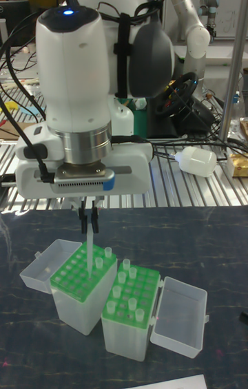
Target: Transfer all large pipette tips from one holder to another
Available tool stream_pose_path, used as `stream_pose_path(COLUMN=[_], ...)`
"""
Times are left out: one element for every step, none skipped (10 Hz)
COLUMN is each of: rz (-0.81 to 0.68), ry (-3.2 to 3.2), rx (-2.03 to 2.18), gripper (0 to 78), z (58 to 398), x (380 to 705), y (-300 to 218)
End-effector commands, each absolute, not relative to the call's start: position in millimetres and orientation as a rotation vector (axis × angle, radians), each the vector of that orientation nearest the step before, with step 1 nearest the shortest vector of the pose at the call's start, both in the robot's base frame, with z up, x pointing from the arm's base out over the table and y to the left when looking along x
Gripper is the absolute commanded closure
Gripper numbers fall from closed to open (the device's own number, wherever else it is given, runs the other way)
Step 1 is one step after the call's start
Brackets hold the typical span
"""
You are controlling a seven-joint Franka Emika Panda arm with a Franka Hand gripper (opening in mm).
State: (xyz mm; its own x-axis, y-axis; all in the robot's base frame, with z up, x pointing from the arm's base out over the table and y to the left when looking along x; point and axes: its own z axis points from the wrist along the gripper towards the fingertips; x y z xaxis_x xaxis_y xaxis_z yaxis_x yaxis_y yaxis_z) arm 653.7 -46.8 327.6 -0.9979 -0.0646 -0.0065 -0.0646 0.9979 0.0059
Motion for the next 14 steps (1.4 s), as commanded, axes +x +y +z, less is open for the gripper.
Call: stream_pose_path(rz=[0.019,0.028,0.032,0.031,0.029,0.022,0.013,0.005,0.005,0.005,0.005,0.005,0.005,0.005], ry=[3.125,3.122,3.12,3.117,3.116,3.116,3.112,3.112,3.113,3.117,3.118,3.118,3.119,3.119], rx=[-0.102,-0.105,-0.116,-0.127,-0.143,-0.151,-0.144,-0.136,-0.123,-0.129,-0.131,-0.131,-0.129,-0.129], gripper=[76.4,76.4,76.4,76.4,76.4,76.4,76.4,76.4,76.4,76.4,76.4,76.4,76.4,0.2], z=[320,316,312,308,306,305,304,303,303,303,303,303,303,303], x=[652,652,653,654,654,655,656,656,656,656,656,656,656,656], y=[-45,-45,-44,-45,-45,-45,-45,-44,-44,-44,-44,-44,-44,-44])
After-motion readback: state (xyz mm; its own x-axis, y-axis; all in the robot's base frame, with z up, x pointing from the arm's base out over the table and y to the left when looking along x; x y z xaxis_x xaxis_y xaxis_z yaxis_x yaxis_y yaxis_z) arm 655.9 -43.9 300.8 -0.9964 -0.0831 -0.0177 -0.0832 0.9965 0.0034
